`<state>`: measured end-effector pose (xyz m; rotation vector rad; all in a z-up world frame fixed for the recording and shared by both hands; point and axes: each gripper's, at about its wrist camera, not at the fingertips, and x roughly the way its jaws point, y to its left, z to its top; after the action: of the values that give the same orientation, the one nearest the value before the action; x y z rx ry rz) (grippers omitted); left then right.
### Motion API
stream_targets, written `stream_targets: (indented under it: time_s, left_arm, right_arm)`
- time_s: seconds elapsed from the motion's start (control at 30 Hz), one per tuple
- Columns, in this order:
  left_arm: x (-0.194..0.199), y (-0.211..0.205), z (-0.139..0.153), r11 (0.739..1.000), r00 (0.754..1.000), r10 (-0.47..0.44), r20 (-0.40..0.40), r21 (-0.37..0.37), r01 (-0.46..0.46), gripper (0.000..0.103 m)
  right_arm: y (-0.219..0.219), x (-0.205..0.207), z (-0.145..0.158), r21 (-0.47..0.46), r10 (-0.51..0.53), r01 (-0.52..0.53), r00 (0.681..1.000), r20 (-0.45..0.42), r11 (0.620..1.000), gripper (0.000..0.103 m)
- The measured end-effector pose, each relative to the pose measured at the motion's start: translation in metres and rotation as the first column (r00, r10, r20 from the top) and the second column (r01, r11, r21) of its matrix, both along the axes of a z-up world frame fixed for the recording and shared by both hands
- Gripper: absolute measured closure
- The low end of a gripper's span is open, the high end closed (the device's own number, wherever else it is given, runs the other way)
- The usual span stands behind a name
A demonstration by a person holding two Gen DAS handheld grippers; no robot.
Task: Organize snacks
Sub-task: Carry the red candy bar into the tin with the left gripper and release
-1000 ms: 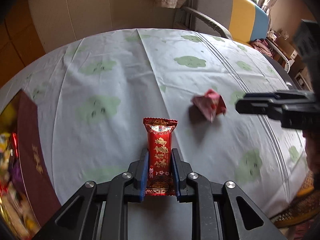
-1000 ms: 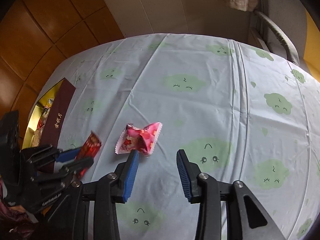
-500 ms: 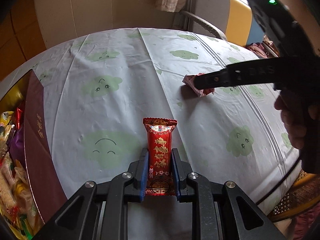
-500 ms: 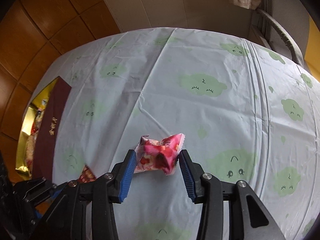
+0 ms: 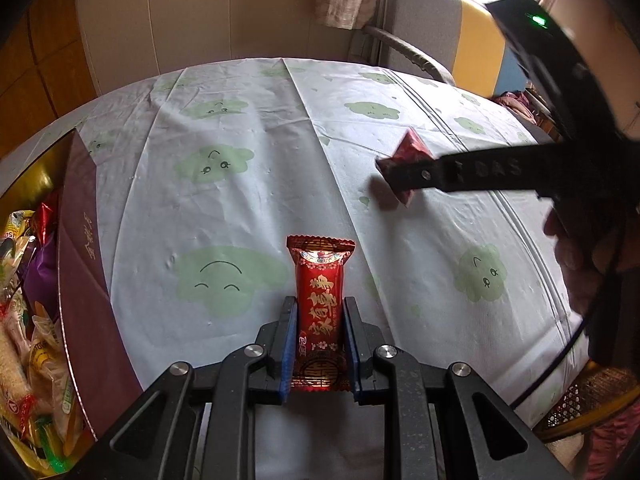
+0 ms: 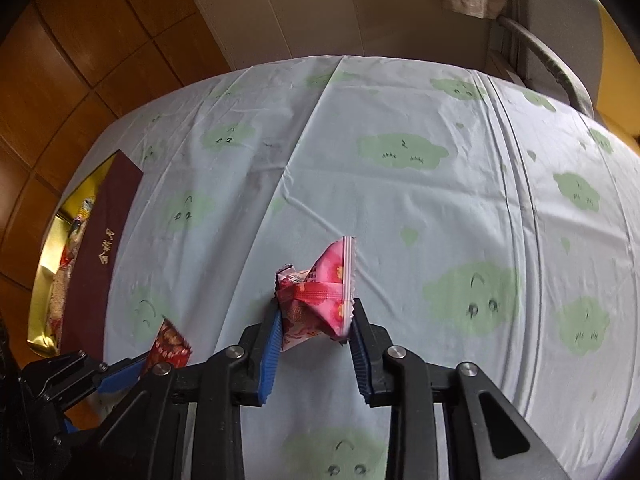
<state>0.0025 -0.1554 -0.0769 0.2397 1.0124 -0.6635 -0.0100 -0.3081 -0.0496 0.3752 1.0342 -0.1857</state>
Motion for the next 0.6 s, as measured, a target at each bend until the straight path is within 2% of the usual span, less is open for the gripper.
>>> stream_targets:
  time_s: [0.2, 0.4, 0.53, 0.6]
  left_arm:
    - [-0.007, 0.006, 0.010, 1.000, 1.000, 0.000, 0.030, -0.014, 0.000, 0.082]
    - [-0.010, 0.020, 0.032, 0.998, 0.998, 0.023, 0.054, -0.065, -0.019, 0.082]
    - [0.000, 0.044, 0.052, 0.991, 0.995, 0.081, 0.052, -0.109, -0.075, 0.082]
    - [0.011, 0.067, 0.061, 0.980, 0.990, 0.141, 0.029, -0.146, -0.135, 0.082]
  right_arm:
    - [-0.001, -0.024, -0.006, 0.100, -0.057, 0.052, 0.997, 0.046, 0.994, 0.071]
    - [-0.001, -0.027, -0.005, 0.118, -0.069, 0.061, 0.996, 0.063, 0.991, 0.071]
    - [-0.001, -0.024, -0.003, 0.118, -0.068, 0.061, 0.996, 0.056, 0.991, 0.071]
    - [-0.001, -0.023, -0.002, 0.115, -0.065, 0.059, 0.997, 0.049, 0.992, 0.071]
